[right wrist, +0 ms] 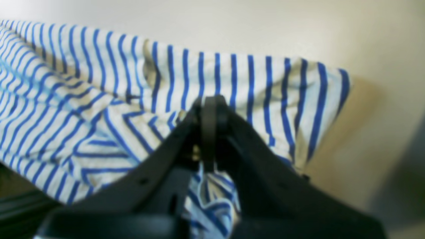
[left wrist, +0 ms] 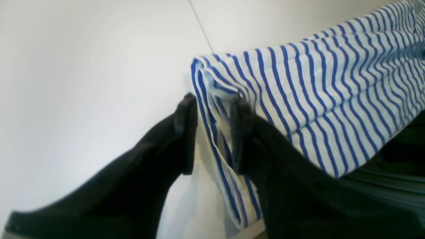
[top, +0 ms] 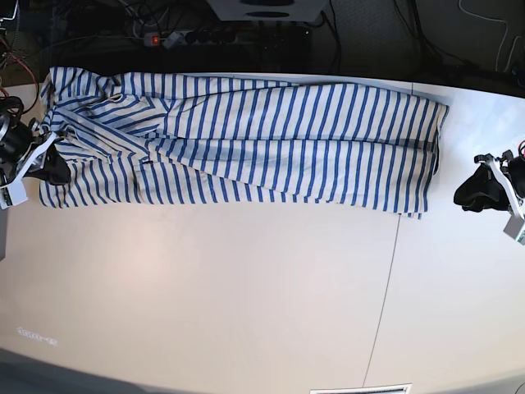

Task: Fold the T-shirt properly
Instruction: 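Release the left gripper from the strip end and lift it, then lower the left gripper onto the strip end and grasp it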

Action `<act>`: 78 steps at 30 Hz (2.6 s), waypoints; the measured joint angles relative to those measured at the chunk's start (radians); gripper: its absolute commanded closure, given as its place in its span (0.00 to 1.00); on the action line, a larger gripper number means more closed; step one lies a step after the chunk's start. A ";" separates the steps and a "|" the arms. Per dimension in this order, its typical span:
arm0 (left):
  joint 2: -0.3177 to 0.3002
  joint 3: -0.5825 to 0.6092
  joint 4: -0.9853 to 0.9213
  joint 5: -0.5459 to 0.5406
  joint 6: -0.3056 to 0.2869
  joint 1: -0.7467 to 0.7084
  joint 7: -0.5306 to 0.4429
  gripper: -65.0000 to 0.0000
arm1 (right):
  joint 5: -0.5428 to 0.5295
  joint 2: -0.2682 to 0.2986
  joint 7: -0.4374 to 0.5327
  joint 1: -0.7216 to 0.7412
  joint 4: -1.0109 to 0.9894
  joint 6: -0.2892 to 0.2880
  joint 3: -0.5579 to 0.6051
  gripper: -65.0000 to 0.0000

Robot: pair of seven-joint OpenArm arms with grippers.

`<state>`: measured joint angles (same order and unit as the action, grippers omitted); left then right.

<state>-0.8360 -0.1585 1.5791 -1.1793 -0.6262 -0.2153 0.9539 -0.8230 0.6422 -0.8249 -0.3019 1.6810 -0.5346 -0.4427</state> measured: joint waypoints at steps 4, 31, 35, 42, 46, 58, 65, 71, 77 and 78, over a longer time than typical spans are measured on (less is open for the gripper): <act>0.034 0.000 0.000 -0.016 -0.002 -0.044 0.000 0.70 | 0.005 -0.042 0.006 0.000 -0.053 0.000 0.002 1.00; 0.108 -0.100 0.273 0.130 -0.056 -0.203 -0.009 0.41 | 0.009 -0.083 0.020 0.003 -0.215 0.000 0.004 1.00; 0.108 -0.100 0.236 0.186 -0.056 -0.203 -0.023 0.27 | 0.008 -0.083 0.020 0.003 -0.215 0.000 0.004 1.00; 0.108 -0.100 0.116 0.197 -0.056 -0.203 -0.117 0.27 | 0.008 -0.083 0.020 0.003 -0.215 0.000 0.004 1.00; 0.108 -0.100 0.086 0.194 -0.056 -0.203 -0.117 0.27 | 0.008 -0.083 0.020 0.003 -0.215 0.000 0.004 1.00; 0.155 -0.084 0.084 0.219 -0.056 -0.203 -0.146 0.27 | 0.008 -0.083 0.020 0.003 -0.215 0.000 0.004 1.00; 0.156 0.041 0.069 0.359 -0.050 -0.155 -0.220 0.27 | 0.006 -0.083 0.020 0.003 -0.215 0.000 0.004 1.00; 0.158 0.069 -0.040 0.365 -0.036 -0.091 -0.222 0.27 | 0.008 -0.083 0.020 0.003 -0.215 0.000 0.004 1.00; 0.158 0.069 -0.114 0.366 -0.035 -0.059 -0.221 0.27 | 0.008 -0.083 0.019 0.003 -0.215 0.000 0.004 1.00; 0.158 0.069 -0.115 0.365 -0.035 -0.059 -0.221 0.27 | 0.008 -0.083 0.020 0.003 -0.215 0.000 0.004 1.00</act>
<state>-0.6781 -0.0898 1.4639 -0.8139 -0.6617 -0.2741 0.7330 -0.8150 0.5594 -0.8051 -0.2989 1.4658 -0.5346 -0.4389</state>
